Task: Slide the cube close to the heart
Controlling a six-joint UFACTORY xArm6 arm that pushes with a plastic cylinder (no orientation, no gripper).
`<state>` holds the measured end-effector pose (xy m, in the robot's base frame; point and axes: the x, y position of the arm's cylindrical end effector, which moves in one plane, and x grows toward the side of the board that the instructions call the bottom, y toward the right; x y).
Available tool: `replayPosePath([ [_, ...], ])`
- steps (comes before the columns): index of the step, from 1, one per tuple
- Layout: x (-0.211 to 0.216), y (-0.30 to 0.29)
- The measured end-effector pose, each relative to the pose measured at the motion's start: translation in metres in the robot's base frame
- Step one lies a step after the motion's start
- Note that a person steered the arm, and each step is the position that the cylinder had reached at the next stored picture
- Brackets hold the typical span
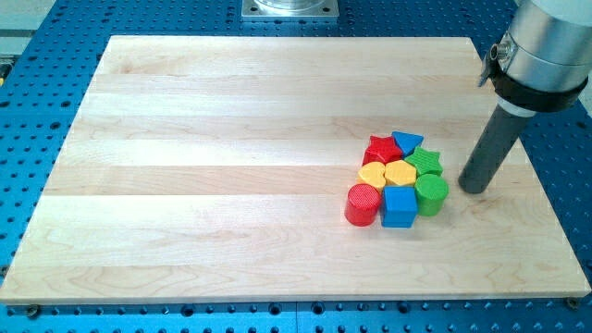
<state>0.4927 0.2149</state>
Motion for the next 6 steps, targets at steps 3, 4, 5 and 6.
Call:
replayPosePath([
  [3, 0.070, -0.084],
  [4, 0.093, -0.069],
  [5, 0.100, -0.153],
  [6, 0.078, -0.163],
])
